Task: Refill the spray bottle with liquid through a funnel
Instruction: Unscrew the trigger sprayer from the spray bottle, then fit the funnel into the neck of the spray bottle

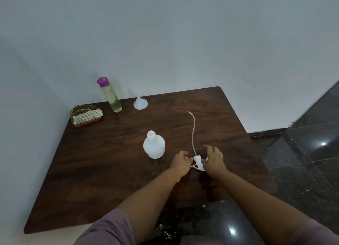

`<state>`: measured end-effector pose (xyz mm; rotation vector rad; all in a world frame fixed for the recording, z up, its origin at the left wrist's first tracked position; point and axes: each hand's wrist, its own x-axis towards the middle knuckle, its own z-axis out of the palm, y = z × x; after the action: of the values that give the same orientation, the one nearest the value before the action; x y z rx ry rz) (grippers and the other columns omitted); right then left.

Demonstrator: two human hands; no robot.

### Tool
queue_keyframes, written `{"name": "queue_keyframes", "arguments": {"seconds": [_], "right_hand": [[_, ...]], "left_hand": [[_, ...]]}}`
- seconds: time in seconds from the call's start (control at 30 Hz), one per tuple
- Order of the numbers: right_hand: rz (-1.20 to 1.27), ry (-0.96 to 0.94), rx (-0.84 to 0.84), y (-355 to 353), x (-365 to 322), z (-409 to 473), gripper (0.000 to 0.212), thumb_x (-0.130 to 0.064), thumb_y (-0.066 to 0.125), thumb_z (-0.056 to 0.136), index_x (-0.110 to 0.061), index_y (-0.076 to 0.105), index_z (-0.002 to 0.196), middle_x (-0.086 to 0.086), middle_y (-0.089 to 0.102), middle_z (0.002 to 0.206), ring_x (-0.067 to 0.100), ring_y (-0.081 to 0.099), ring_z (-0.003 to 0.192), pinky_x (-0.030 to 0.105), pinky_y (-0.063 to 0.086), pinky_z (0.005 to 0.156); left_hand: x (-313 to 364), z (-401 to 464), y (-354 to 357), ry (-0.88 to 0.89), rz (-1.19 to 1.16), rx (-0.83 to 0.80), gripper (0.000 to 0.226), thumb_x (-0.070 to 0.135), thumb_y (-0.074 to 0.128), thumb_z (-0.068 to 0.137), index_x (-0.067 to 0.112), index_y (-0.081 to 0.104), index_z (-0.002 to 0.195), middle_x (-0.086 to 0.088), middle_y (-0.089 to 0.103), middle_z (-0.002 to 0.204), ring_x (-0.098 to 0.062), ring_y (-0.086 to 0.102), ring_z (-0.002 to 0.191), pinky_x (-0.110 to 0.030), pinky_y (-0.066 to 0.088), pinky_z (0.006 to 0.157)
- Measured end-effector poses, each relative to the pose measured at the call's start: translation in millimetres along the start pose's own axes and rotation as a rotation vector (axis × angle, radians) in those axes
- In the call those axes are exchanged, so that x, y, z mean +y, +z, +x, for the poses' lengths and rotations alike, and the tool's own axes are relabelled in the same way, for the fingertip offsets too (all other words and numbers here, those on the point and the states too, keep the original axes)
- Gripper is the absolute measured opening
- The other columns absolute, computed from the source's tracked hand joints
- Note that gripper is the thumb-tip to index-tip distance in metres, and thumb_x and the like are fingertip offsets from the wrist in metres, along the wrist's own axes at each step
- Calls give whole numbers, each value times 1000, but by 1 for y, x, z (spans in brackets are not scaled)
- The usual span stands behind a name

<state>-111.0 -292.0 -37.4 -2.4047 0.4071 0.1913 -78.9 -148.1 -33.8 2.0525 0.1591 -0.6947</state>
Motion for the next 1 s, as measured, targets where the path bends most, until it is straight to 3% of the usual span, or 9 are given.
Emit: {"name": "queue_keyframes", "arguments": {"seconds": [0.17, 0.33, 0.67, 0.83, 1.0], "right_hand": [[-30, -127, 3, -3, -22, -4, 57, -16, 61, 85, -18, 39, 139, 12, 38, 137, 34, 34, 127, 35, 28, 106], [-25, -209, -24, 1, -44, -11, 60, -18, 63, 87, -24, 35, 140, 7, 34, 140, 30, 29, 130, 39, 33, 105], [-39, -355, -1, 36, -85, -24, 61, -26, 66, 82, -24, 40, 137, 6, 41, 137, 30, 39, 125, 38, 33, 104], [29, -398, 31, 46, -110, -23, 58, -28, 66, 82, -23, 41, 135, 5, 41, 136, 29, 38, 124, 39, 35, 100], [252, -358, 49, 34, -137, -12, 55, -44, 60, 87, -25, 41, 135, 1, 40, 140, 22, 33, 128, 40, 35, 101]], "left_hand": [[5, -11, -15, 99, 6, 153, 36, 23, 58, 95, 16, 53, 130, -5, 54, 126, -18, 55, 112, -28, 44, 95], [-1, -26, -32, 156, -5, 241, 31, 17, 57, 97, 17, 54, 127, 0, 53, 130, -12, 54, 118, -25, 43, 97], [-37, -59, -77, 170, -107, 461, 30, 17, 62, 93, 18, 54, 121, 1, 50, 126, -15, 58, 107, -32, 51, 96], [-49, -63, -103, 155, -139, 566, 30, 17, 64, 91, 18, 54, 119, -1, 52, 124, -3, 57, 87, -28, 52, 88], [-42, -56, -134, 106, -180, 606, 26, 26, 59, 96, 20, 56, 120, 2, 53, 124, -9, 55, 101, -30, 51, 94]]}}
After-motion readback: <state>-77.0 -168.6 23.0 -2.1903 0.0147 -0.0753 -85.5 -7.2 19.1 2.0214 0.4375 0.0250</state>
